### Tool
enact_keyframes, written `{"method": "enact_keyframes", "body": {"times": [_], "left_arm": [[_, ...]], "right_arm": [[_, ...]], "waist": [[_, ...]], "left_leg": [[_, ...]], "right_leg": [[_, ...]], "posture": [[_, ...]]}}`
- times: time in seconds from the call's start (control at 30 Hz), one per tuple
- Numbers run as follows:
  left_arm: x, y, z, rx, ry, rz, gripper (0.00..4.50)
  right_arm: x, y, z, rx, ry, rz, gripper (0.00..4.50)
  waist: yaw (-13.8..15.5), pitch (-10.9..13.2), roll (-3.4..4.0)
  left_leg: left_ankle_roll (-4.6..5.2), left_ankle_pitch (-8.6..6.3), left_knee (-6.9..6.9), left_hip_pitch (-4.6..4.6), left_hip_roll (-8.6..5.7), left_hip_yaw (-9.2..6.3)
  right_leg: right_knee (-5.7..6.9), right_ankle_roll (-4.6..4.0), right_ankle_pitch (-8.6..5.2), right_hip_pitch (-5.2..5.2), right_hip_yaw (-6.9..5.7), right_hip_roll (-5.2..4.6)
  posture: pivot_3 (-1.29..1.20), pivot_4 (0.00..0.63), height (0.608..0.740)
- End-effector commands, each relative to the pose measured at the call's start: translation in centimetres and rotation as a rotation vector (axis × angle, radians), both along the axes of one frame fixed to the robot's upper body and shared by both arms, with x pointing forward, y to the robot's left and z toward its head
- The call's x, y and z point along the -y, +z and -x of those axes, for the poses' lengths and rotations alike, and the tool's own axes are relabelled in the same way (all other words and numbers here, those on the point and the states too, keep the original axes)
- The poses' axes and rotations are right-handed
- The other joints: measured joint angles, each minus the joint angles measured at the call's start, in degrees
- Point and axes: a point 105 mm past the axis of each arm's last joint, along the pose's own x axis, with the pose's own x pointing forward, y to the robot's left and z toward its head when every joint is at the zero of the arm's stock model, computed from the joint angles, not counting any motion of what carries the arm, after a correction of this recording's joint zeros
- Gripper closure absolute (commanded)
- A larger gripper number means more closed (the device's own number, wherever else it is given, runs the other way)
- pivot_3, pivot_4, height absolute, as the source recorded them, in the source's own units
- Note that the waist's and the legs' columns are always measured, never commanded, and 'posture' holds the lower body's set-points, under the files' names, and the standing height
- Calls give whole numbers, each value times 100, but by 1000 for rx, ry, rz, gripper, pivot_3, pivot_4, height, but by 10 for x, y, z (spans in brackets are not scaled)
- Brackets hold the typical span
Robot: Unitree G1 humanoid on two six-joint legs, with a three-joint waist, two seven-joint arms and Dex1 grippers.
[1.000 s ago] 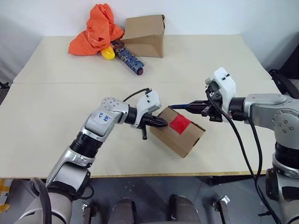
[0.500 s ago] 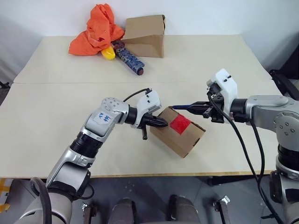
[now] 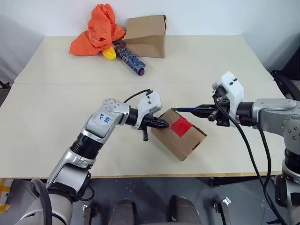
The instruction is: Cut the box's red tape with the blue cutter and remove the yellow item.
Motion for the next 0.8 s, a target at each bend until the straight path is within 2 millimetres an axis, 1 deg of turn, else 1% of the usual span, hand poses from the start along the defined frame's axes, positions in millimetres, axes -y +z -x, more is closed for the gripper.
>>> {"method": "enact_keyframes", "body": {"times": [0.03,0.17,0.27,0.4,0.53,0.67,0.8], "left_arm": [[-4,-17,0,-48,25,-43,4482],[-4,-17,1,-48,26,-42,4482],[-4,-18,1,-47,27,-43,4482],[-6,-24,3,-53,29,-88,4482],[-7,-29,5,-70,30,-119,4482],[-7,-33,6,-76,32,-143,4482],[-6,-37,2,-74,50,-185,4482]], "right_arm": [[15,-3,4,-19,-65,34,4349],[18,-4,7,-26,-77,32,4349],[16,-3,9,-30,-82,14,4349],[5,-8,13,-29,-70,-38,4349],[0,-15,20,-36,-58,-51,4349],[0,-17,24,-42,-60,-43,4349],[4,-13,23,-39,-76,-14,4349]], "waist": [[4,0,0],[5,0,0],[5,0,-1],[-13,-1,-1],[-14,-1,-1],[-13,-1,-2],[1,-1,-2]], "left_leg": [[0,0,0,0,0,0],[1,-1,0,0,0,-1],[1,-1,0,0,-1,-1],[1,-1,0,2,0,-1],[1,-1,0,2,-1,0],[1,-1,-1,3,0,-1],[2,-1,-1,3,0,-2]], "right_leg": [[0,0,0,0,0,0],[-1,0,0,1,0,0],[-2,0,0,1,0,0],[2,0,0,0,0,0],[-1,0,0,1,3,0],[0,0,0,1,1,0],[-1,0,0,2,1,0]], "posture": [[0,150,740],[0,150,740],[0,150,740],[0,150,740],[0,150,740],[0,150,740],[0,150,740]]}}
